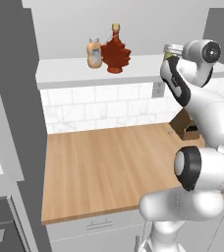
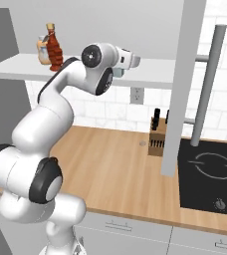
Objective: Put the shaker and condiment bottle from the counter next to their counterparts in the cabinet.
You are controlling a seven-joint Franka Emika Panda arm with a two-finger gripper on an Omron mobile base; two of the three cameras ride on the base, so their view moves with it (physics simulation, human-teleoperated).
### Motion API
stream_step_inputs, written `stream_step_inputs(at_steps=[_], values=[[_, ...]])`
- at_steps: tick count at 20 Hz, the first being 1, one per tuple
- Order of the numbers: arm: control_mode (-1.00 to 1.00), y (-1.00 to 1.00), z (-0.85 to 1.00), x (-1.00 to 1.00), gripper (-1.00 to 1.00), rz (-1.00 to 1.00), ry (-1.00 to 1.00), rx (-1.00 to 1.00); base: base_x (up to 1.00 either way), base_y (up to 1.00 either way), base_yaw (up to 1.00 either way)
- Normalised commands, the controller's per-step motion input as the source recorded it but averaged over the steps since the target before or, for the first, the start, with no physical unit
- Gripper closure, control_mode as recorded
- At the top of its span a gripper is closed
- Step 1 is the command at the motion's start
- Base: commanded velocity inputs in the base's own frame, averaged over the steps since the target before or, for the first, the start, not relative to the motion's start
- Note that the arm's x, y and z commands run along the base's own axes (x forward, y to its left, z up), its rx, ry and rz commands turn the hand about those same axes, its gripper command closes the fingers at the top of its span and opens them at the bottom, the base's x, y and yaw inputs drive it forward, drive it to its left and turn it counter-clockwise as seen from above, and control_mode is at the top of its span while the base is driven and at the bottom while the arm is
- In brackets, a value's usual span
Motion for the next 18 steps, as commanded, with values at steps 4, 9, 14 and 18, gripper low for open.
stream_step_inputs(at_steps=[4, 9, 14, 18], values=[[-1.00, 0.00, 0.01, -0.54, -1.00, 0.00, -0.19, 0.00, 0.00, 0.00, 0.00], [-1.00, 0.00, 0.00, -0.99, -1.00, 0.00, -0.31, 0.00, 0.00, 0.00, 0.00], [-1.00, 0.00, -0.05, -0.97, -1.00, 0.00, -0.22, 0.00, 0.00, 0.00, 0.00], [-1.00, 0.00, -0.34, -0.85, -1.00, 0.00, -0.02, 0.00, 0.00, 0.00, 0.00]])
